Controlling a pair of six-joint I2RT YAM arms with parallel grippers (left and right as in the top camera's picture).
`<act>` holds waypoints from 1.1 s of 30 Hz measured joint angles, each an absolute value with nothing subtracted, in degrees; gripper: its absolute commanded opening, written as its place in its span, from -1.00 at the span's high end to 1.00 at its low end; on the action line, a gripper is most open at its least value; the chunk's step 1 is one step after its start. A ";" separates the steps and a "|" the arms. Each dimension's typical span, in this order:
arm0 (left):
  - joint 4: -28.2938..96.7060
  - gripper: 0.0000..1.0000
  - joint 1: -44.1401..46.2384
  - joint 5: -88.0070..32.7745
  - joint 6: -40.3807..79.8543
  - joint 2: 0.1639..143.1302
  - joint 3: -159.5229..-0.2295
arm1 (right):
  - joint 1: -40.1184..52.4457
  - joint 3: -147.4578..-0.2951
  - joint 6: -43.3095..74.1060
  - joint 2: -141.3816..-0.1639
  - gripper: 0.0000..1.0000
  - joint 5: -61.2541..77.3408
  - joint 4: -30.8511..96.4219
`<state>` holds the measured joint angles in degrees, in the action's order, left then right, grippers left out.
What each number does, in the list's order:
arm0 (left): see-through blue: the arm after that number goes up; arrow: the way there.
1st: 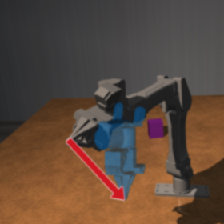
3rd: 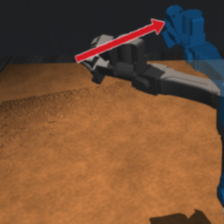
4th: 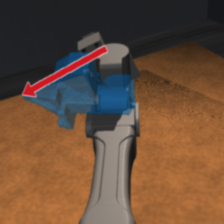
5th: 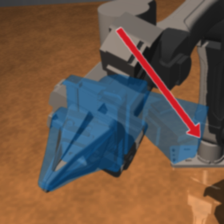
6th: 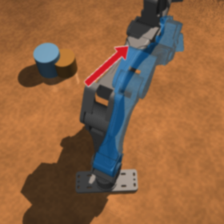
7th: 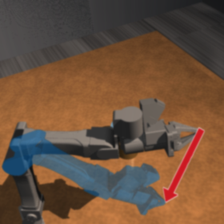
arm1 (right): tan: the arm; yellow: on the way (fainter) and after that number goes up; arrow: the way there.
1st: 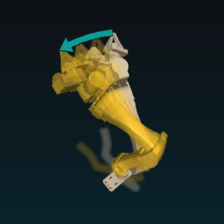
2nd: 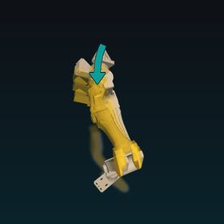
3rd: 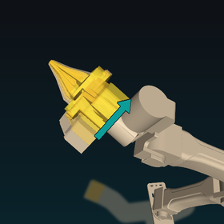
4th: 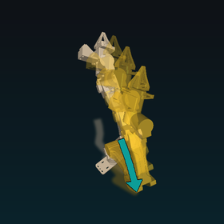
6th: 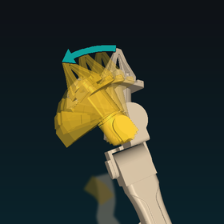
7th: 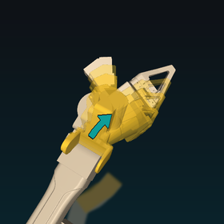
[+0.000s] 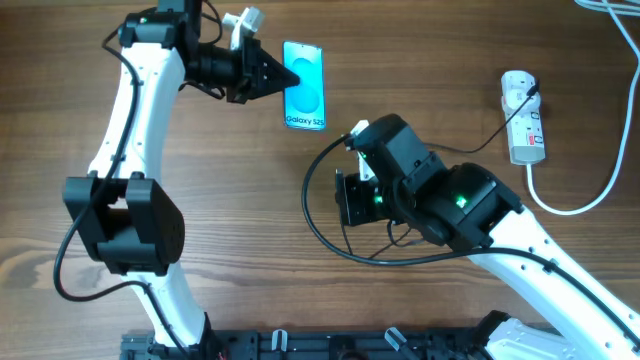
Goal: Plug charger to phone and switch on socket
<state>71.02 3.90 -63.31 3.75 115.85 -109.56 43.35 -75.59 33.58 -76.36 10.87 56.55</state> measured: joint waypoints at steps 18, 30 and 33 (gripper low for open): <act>65.28 0.92 13.98 -43.99 13.26 102.69 -109.56 | 42.17 -78.72 34.61 -78.87 0.91 12.01 52.75; 67.35 0.92 13.98 -48.10 12.51 102.69 -109.56 | 40.77 -79.18 34.44 -78.87 0.91 12.67 52.84; 67.40 0.92 13.98 -48.97 12.32 102.69 -109.56 | 40.56 -79.18 34.46 -78.87 0.91 13.08 52.62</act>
